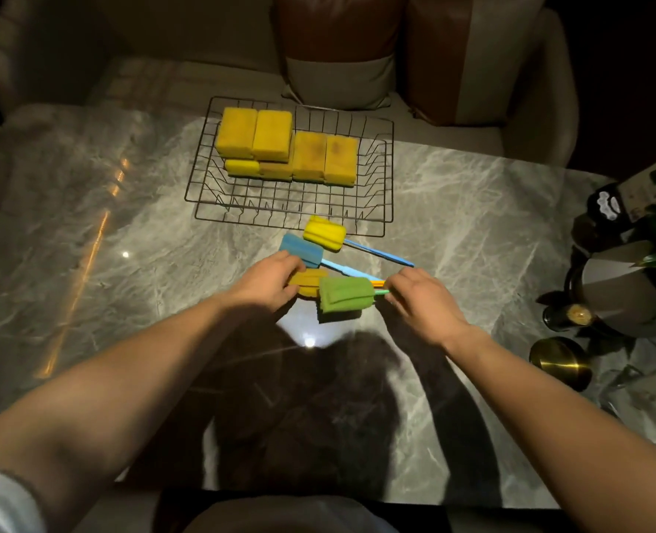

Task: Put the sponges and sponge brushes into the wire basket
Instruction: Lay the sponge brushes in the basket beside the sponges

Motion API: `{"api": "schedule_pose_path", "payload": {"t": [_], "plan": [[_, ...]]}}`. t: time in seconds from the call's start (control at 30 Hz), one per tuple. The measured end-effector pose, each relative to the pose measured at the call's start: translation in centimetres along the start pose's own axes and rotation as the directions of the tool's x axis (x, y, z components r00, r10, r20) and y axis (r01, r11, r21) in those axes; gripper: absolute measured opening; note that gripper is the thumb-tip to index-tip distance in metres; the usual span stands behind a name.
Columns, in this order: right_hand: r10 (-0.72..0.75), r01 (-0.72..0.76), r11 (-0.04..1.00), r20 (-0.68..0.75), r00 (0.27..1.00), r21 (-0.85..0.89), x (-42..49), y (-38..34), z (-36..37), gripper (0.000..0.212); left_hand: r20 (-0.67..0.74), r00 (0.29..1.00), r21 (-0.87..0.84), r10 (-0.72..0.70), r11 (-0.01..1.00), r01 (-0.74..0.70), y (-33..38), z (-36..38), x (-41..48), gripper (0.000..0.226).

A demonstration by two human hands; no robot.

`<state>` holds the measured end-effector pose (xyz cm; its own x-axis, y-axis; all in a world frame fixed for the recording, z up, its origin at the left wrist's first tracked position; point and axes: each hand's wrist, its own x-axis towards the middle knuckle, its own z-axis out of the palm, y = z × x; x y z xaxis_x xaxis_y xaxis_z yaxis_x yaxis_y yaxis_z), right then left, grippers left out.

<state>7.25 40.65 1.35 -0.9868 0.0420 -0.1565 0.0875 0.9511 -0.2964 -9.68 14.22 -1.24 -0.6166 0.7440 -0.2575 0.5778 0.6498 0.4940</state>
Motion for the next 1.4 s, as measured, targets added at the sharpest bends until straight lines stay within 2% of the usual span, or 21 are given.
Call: {"api": "schedule_pose_path", "payload": {"t": [0.13,0.27,0.3,0.37,0.47,0.8,1.07,1.27,1.4], "plan": [[0.021,-0.011,0.998,-0.159,0.987,0.060,3.4,-0.5,-3.4,0.009,-0.045,0.999,-0.080,0.003,0.997,-0.007,-1.1,-2.7,-1.0,0.034],[0.037,-0.020,0.997,-0.225,0.974,0.076,8.8,-2.3,-6.3,0.005,-0.067,0.998,-0.081,0.007,0.997,-0.012,-2.5,-6.2,-2.3,0.034],[0.044,-0.026,0.996,-0.226,0.973,0.083,10.3,-2.9,-6.9,0.010,-0.071,0.997,-0.080,0.005,0.997,-0.011,-2.9,-7.1,-2.5,0.033],[0.047,-0.032,0.997,-0.206,0.977,0.076,13.4,-4.2,-7.7,0.023,-0.081,0.997,-0.074,0.000,0.997,-0.007,-3.7,-8.7,-2.9,0.033],[0.025,-0.019,0.999,-0.145,0.989,0.041,17.7,-6.2,-8.2,0.030,-0.114,0.993,-0.077,-0.007,0.997,-0.001,-5.4,-11.1,-3.2,0.034],[-0.008,0.008,1.000,0.065,0.998,-0.004,26.4,-8.7,-3.1,0.023,-0.134,0.991,-0.073,-0.013,0.997,0.003,-12.3,-15.8,-4.1,0.033],[-0.001,-0.001,1.000,0.086,0.996,0.024,28.9,-9.0,0.8,0.021,-0.177,0.984,-0.157,0.019,0.986,-0.048,-14.2,-16.6,-4.9,0.044],[-0.004,-0.007,0.994,0.108,0.994,0.106,29.9,-8.5,1.5,0.027,-0.113,0.994,-0.217,-0.009,0.976,-0.016,-14.1,-17.6,-3.9,0.044],[0.004,-0.022,0.982,0.094,0.996,0.186,29.5,-8.0,1.4,0.022,-0.091,0.995,-0.271,-0.027,0.963,0.002,-14.1,-17.5,-3.2,0.041]]}}
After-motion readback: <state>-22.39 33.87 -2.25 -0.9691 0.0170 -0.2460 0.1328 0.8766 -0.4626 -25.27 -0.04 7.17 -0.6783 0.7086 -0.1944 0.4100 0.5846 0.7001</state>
